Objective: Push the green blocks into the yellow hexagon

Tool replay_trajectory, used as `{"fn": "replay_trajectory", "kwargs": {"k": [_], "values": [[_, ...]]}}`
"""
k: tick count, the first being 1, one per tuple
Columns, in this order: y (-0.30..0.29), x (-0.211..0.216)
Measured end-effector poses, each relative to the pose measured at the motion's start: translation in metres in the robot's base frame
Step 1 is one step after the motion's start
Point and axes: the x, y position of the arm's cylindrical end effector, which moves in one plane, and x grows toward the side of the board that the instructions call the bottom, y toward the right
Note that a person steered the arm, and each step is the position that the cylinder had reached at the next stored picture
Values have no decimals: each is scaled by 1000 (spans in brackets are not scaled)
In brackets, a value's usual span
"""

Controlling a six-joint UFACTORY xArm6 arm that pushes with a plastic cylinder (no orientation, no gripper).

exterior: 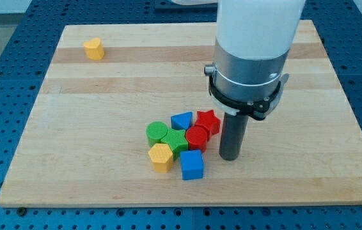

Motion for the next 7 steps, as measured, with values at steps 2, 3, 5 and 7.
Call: {"fn": "replay_trajectory", "kwargs": {"k": [2, 3, 5, 7], "values": [[-16, 67], [-18, 71], [-80, 71], [-90, 43]]}}
